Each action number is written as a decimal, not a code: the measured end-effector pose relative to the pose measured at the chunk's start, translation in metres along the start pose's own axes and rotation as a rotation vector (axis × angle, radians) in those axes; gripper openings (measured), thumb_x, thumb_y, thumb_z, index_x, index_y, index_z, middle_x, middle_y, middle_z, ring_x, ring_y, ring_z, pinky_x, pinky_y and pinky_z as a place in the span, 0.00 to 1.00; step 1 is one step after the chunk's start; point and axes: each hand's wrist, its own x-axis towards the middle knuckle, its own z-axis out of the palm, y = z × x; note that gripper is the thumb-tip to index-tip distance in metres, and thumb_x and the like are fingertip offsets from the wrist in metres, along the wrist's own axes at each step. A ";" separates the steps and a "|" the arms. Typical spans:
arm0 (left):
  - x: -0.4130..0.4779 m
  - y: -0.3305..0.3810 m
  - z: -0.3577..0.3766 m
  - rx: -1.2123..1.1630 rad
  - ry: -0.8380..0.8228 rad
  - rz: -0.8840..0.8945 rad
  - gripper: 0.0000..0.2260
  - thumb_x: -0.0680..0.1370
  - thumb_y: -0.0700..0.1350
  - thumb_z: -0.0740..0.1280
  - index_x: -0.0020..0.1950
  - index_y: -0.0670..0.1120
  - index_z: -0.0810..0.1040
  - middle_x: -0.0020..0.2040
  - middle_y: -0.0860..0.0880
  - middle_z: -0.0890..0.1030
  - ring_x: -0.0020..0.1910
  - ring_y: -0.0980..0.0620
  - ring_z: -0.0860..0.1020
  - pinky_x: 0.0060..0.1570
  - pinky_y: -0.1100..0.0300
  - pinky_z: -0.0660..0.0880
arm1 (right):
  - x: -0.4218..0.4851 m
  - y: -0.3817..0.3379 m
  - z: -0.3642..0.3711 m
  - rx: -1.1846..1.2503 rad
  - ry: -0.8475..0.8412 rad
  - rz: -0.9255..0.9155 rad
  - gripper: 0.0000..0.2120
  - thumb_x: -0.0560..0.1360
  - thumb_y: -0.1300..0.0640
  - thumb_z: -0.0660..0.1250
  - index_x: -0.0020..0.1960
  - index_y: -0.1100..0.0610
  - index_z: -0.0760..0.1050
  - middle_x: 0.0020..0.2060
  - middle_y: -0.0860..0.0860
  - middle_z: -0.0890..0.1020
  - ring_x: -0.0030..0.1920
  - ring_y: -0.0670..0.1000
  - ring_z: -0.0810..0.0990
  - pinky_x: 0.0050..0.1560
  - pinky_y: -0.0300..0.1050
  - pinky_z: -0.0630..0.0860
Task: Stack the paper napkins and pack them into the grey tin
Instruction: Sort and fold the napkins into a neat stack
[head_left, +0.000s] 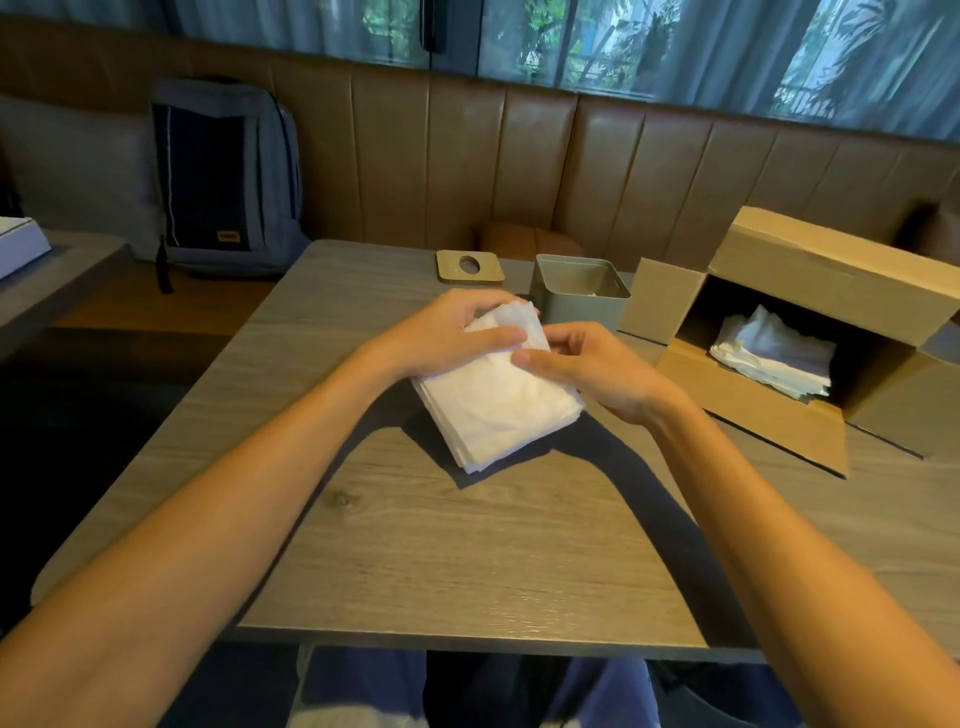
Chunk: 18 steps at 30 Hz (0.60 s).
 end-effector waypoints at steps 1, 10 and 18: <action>0.000 -0.002 -0.002 0.007 0.026 -0.025 0.16 0.80 0.51 0.69 0.67 0.51 0.76 0.57 0.53 0.81 0.52 0.55 0.83 0.44 0.62 0.81 | 0.000 0.004 0.001 -0.001 0.043 0.000 0.10 0.79 0.52 0.69 0.57 0.55 0.81 0.48 0.48 0.87 0.50 0.51 0.87 0.47 0.44 0.84; -0.011 -0.027 0.017 -0.893 0.305 -0.462 0.21 0.75 0.51 0.73 0.65 0.46 0.76 0.56 0.46 0.85 0.57 0.46 0.83 0.53 0.49 0.81 | 0.006 0.025 0.018 0.175 0.395 -0.112 0.15 0.82 0.50 0.64 0.66 0.54 0.74 0.57 0.50 0.84 0.54 0.50 0.85 0.50 0.49 0.84; -0.009 -0.023 0.055 -0.454 0.380 -0.171 0.21 0.81 0.49 0.67 0.72 0.53 0.65 0.59 0.54 0.79 0.50 0.62 0.82 0.42 0.65 0.79 | 0.007 0.032 0.031 0.115 0.401 -0.168 0.23 0.78 0.45 0.69 0.70 0.50 0.72 0.61 0.47 0.82 0.59 0.47 0.82 0.57 0.49 0.81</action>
